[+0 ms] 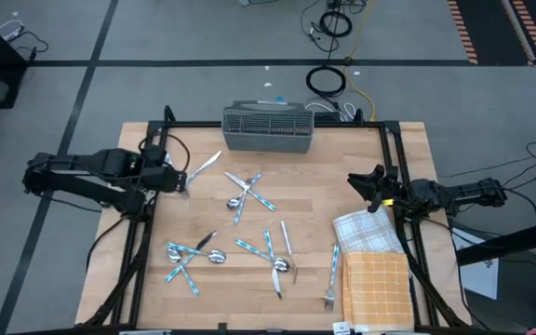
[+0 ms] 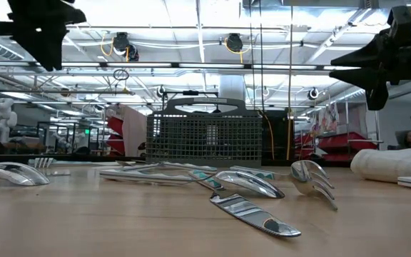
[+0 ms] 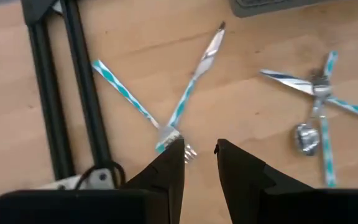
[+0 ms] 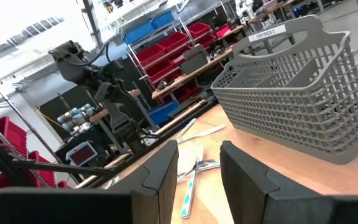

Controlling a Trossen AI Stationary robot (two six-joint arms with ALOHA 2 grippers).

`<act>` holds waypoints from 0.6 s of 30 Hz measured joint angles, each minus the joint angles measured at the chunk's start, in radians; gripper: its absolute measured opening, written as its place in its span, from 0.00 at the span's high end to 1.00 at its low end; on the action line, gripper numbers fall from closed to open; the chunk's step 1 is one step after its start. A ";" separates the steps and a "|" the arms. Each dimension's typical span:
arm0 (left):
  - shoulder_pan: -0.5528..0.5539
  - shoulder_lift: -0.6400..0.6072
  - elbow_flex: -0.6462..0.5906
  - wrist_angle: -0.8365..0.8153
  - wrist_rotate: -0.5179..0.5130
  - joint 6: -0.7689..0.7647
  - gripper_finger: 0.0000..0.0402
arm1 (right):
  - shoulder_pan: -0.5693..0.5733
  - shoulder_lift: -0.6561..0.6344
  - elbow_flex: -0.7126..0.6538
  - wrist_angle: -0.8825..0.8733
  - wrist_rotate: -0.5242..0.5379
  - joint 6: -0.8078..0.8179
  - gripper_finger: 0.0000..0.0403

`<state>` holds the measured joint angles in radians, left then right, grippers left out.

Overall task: Sort silverware
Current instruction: Put the bottom middle blue spoon into the gray silverware basket

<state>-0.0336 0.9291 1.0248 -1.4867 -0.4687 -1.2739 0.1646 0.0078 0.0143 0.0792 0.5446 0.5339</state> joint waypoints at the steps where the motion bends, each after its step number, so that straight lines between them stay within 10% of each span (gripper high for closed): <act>1: 0.015 0.000 -0.003 0.001 -0.006 0.039 0.75 | 0.000 0.002 0.000 0.000 0.000 -0.002 0.73; 7: 0.140 0.007 -0.020 0.070 0.005 0.075 0.75 | 0.000 0.004 0.000 -0.001 0.000 -0.003 0.73; 13: 0.122 0.029 -0.020 0.342 0.383 0.627 0.75 | 0.000 0.007 0.000 -0.001 0.000 -0.020 0.73; 18: 0.004 0.088 -0.019 0.415 0.571 0.739 0.75 | 0.000 0.007 0.000 -0.001 -0.003 -0.024 0.73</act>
<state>-0.0297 1.0169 1.0058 -1.0719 0.1024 -0.5352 0.1646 0.0143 0.0147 0.0780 0.5420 0.5098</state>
